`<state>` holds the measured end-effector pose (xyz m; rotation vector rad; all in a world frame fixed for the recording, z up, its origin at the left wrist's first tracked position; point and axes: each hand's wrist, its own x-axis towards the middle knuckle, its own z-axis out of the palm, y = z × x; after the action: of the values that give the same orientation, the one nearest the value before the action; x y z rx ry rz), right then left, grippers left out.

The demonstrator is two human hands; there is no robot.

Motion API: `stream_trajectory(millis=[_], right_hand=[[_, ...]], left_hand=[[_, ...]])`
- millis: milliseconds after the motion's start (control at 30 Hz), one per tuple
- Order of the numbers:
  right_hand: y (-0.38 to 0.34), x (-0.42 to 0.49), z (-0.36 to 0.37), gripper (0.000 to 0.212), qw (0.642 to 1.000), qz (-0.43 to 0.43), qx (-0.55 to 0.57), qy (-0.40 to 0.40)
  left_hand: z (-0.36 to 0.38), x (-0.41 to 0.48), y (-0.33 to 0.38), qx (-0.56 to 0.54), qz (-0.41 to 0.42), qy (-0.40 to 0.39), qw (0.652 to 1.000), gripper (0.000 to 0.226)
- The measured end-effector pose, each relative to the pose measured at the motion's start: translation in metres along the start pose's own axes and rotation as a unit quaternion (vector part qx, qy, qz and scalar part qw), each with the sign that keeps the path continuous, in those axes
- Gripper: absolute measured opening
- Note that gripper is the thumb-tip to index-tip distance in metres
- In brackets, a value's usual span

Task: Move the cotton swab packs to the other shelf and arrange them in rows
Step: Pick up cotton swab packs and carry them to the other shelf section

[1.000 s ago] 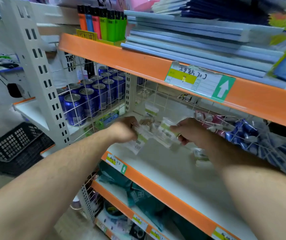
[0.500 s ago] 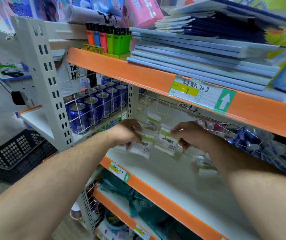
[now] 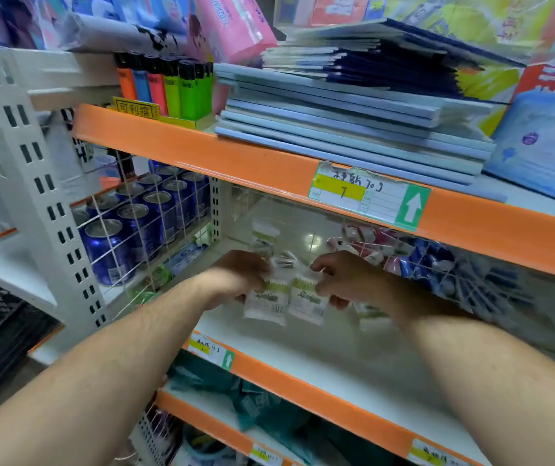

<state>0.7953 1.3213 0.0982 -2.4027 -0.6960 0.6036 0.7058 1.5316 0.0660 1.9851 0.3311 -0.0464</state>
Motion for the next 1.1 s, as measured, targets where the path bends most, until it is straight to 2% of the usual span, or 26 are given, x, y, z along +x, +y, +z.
stream_trajectory(millis=[233,300,433,533,567,633,700,767,833,967,1100], right_hand=[[0.035,-0.052,-0.007,0.021,0.997,0.051,-0.008,0.053],[0.050,-0.077,-0.015,0.021,0.995,0.064,-0.027,0.066],[0.078,-0.134,-0.032,0.036,0.988,0.111,-0.024,0.108],[0.100,-0.188,-0.042,0.028,0.977,0.159,-0.025,0.143],[0.109,-0.208,-0.046,0.032,0.974,0.170,-0.024,0.151],[0.128,-0.252,-0.052,0.038,0.968,0.177,-0.020,0.176],[0.148,-0.297,-0.056,0.031,0.963,0.171,-0.036,0.206],[0.175,-0.348,-0.060,0.016,0.955,0.185,-0.025,0.229],[0.202,-0.403,-0.063,0.011,0.947,0.203,-0.008,0.248],[0.253,-0.515,-0.069,0.014,0.927,0.246,-0.027,0.283],[0.297,-0.612,-0.074,0.020,0.901,0.303,0.012,0.310]], left_hand=[[0.054,0.012,0.020,0.055,0.049,-0.075,0.994,0.018],[0.077,0.008,0.032,0.074,0.075,-0.089,0.990,0.019],[0.124,-0.009,0.066,0.115,0.131,-0.143,0.974,0.024],[0.165,-0.028,0.095,0.131,0.158,-0.164,0.965,0.026],[0.180,-0.037,0.104,0.130,0.166,-0.169,0.963,0.027],[0.215,-0.059,0.124,0.121,0.175,-0.182,0.960,0.029],[0.251,-0.081,0.141,0.137,0.189,-0.193,0.953,0.028],[0.295,-0.107,0.158,0.159,0.215,-0.215,0.939,0.023],[0.343,-0.136,0.175,0.160,0.245,-0.247,0.924,0.017],[0.441,-0.199,0.214,0.176,0.288,-0.296,0.893,0.018],[0.531,-0.254,0.249,0.209,0.332,-0.360,0.846,0.022]])
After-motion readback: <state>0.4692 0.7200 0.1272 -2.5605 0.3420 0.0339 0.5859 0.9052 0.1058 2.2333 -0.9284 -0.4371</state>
